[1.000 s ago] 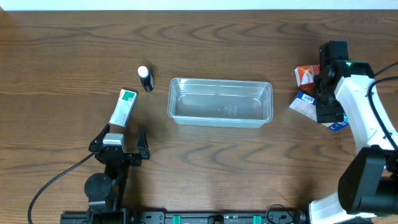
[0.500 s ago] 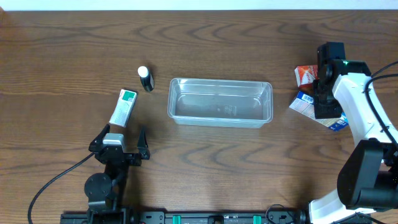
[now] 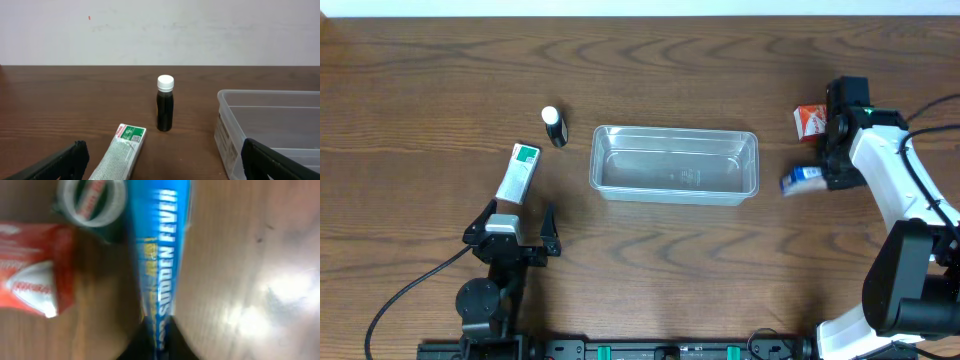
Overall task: Pack container
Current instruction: 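Carry the blue-white box left over the clear container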
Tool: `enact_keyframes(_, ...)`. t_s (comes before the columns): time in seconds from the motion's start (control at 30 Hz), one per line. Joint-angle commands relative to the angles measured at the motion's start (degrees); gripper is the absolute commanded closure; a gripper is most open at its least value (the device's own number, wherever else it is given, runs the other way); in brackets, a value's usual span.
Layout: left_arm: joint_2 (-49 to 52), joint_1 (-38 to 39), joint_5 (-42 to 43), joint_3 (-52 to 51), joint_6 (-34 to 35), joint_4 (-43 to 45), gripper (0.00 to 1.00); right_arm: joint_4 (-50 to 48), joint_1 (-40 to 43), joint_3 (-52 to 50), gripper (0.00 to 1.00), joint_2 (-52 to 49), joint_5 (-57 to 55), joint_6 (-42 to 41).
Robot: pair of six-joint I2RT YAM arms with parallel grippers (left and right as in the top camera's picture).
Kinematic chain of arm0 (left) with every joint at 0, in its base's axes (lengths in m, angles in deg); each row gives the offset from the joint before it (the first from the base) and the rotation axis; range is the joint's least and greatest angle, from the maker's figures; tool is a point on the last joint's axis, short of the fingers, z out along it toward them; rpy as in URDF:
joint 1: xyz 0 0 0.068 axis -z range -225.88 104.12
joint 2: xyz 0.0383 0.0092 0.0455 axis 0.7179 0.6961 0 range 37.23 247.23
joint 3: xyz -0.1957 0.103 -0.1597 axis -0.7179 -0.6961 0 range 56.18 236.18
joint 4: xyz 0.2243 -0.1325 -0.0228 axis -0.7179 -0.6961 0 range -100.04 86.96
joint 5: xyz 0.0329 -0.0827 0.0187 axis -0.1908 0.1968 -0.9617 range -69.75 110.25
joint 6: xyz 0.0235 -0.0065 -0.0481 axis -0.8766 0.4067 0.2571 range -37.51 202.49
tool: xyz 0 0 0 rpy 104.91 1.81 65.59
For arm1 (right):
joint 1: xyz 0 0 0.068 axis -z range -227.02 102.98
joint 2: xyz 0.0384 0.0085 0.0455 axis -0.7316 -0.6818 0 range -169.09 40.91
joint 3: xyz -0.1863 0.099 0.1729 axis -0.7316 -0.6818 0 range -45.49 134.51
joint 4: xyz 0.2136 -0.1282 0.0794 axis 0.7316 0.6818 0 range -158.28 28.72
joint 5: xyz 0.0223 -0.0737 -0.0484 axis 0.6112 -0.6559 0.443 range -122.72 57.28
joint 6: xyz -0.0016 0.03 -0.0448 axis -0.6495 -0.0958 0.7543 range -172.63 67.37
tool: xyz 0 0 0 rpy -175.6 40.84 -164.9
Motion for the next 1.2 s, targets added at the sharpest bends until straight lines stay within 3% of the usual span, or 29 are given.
enact_keyframes(0.0, -0.24, -0.35, -0.04, -1.60, -0.96, -0.85, 0.02, -1.92, 0.28, 0.15, 0.99, -0.31, 0.31, 18.25)
enact_keyframes(0.3, -0.24, -0.35, -0.02, -1.60, -0.98, -0.85, 0.02, -2.45, 1.03, 5.44, 0.99, 7.39, 1.42, 44.41)
enact_keyframes(0.37, -0.24, -0.35, -0.02, -1.60, -0.98, -0.87, 0.02, -2.84, 0.94, 8.26, 0.97, 10.69, 5.31, 53.79)
enact_keyframes(0.57, -0.24, -0.35, -0.02, -1.60, -0.98, -0.85, 0.02, -3.65, -3.63, 15.56, 0.99, 19.50, 24.09, 94.77)
enact_keyframes(0.73, -0.24, -0.35, -0.02, -1.60, -0.98, -0.85, 0.02, -3.41, -13.46, 16.24, 0.99, 24.17, 24.55, 115.01)
enact_keyframes(0.9, -0.24, -0.35, -0.02, -1.60, -0.98, -0.85, 0.02, 2.10, -23.71, 15.52, 0.99, 23.19, 22.82, 140.78)
enact_keyframes(1.0, -0.24, -0.35, -0.02, -1.60, -0.96, -0.85, 0.02, 3.19, -28.13, 14.64, 0.99, 20.92, 17.81, 148.15)
enact_keyframes(1.17, -0.24, -0.35, -0.02, -1.60, -0.98, -0.85, 0.02, 3.39, -32.54, 14.58, 0.99, 15.04, 10.64, 149.30)
